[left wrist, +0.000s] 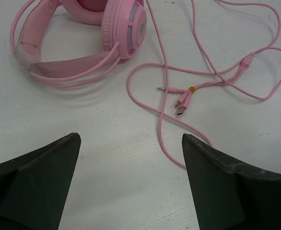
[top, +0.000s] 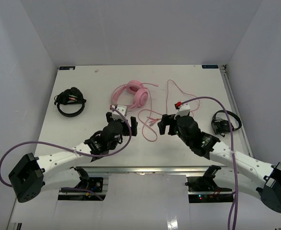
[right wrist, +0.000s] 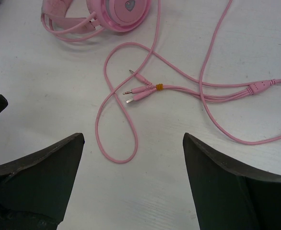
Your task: Wrap the headphones
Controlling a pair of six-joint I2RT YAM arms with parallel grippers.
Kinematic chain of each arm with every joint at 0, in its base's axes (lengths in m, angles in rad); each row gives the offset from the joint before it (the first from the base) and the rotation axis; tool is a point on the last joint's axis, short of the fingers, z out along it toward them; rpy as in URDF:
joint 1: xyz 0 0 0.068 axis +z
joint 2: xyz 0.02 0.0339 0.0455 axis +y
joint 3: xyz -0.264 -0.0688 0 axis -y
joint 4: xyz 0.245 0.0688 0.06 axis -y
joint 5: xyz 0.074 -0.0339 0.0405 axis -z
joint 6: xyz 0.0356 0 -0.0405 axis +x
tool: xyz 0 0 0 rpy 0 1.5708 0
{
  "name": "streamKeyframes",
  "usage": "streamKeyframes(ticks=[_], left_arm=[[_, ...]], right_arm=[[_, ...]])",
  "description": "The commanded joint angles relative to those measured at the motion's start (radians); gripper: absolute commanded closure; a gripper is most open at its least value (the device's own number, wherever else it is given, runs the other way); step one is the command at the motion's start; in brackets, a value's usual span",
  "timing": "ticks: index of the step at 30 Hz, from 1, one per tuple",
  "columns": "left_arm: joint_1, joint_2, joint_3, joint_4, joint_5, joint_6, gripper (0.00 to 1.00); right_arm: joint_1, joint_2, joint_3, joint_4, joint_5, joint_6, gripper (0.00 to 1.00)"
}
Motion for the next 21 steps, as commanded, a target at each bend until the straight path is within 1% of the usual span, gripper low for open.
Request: streamKeyframes(ticks=[1, 3, 6, 10, 11, 12, 14, 16, 18, 20, 21], left_arm=[[-0.005, -0.028, -0.007, 0.011, -0.028, -0.016, 0.03], [-0.005, -0.021, 0.0, 0.005, -0.055, -0.034, 0.04], [-0.006, -0.011, 0.016, -0.027, -0.145, -0.101, 0.09], [0.005, -0.005, 0.037, -0.105, -0.269, -0.27, 0.19], [0.013, 0.002, 0.049, -0.135, -0.294, -0.326, 0.21], [0.028, 0.02, 0.083, -0.201, -0.304, -0.408, 0.21], [0.072, 0.071, 0.184, -0.335, -0.267, -0.5, 0.21], [0.129, 0.116, 0.289, -0.432, -0.219, -0.537, 0.21], [0.208, 0.159, 0.351, -0.483, -0.146, -0.581, 0.23], [0.301, 0.205, 0.387, -0.496, -0.056, -0.614, 0.26], [0.327, 0.233, 0.409, -0.497, -0.044, -0.618, 0.27]], right_arm=[[0.006, -0.023, 0.022, 0.055, -0.01, -0.021, 0.1], [0.006, -0.03, 0.02, 0.056, -0.011, -0.022, 0.1], [0.007, -0.039, 0.016, 0.056, -0.011, -0.024, 0.1], [0.007, -0.053, 0.011, 0.054, -0.002, -0.032, 0.1], [0.008, -0.056, 0.01, 0.053, 0.0, -0.035, 0.1], [0.006, -0.059, 0.009, 0.053, 0.001, -0.037, 0.1], [0.006, -0.062, 0.006, 0.053, 0.003, -0.038, 0.1], [0.007, -0.063, 0.006, 0.053, -0.001, -0.036, 0.1], [0.006, -0.06, 0.007, 0.052, -0.01, -0.033, 0.1], [0.008, -0.061, 0.013, 0.046, -0.017, -0.033, 0.09], [0.008, -0.062, 0.017, 0.04, -0.014, -0.035, 0.1]])
